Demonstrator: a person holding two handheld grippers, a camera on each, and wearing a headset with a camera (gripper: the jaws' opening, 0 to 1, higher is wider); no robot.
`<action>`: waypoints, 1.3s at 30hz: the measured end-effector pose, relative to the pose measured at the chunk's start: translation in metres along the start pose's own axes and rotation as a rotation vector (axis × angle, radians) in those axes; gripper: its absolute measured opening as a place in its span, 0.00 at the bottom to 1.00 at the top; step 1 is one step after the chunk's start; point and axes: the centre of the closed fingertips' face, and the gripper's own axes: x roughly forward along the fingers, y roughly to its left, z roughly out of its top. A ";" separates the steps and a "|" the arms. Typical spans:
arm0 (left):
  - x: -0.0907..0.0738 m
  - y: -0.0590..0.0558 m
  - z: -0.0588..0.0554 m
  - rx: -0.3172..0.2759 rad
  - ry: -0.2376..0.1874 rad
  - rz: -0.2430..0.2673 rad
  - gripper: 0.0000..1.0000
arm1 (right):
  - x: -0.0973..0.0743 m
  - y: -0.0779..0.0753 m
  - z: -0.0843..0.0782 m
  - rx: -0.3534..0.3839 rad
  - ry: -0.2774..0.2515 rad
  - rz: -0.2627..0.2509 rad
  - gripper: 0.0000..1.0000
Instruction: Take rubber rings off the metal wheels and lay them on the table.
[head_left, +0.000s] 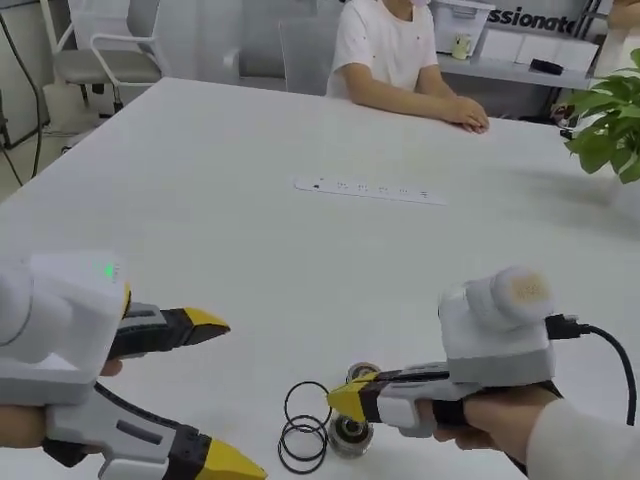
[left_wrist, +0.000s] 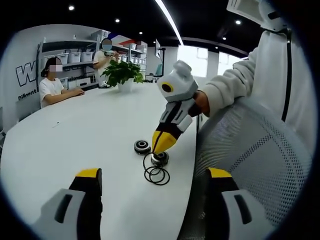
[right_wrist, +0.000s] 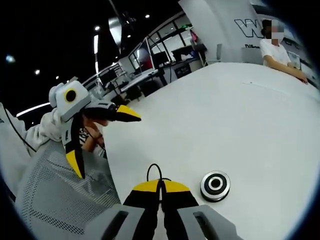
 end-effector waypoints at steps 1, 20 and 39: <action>0.000 0.000 -0.001 -0.001 0.003 -0.001 0.82 | 0.001 0.001 -0.001 -0.010 0.003 0.002 0.00; 0.000 -0.001 -0.004 -0.005 0.022 -0.008 0.80 | 0.009 0.022 -0.011 -0.133 0.061 0.065 0.00; -0.001 0.000 -0.005 -0.012 0.019 -0.002 0.80 | 0.010 0.010 -0.021 -0.157 0.108 0.014 0.00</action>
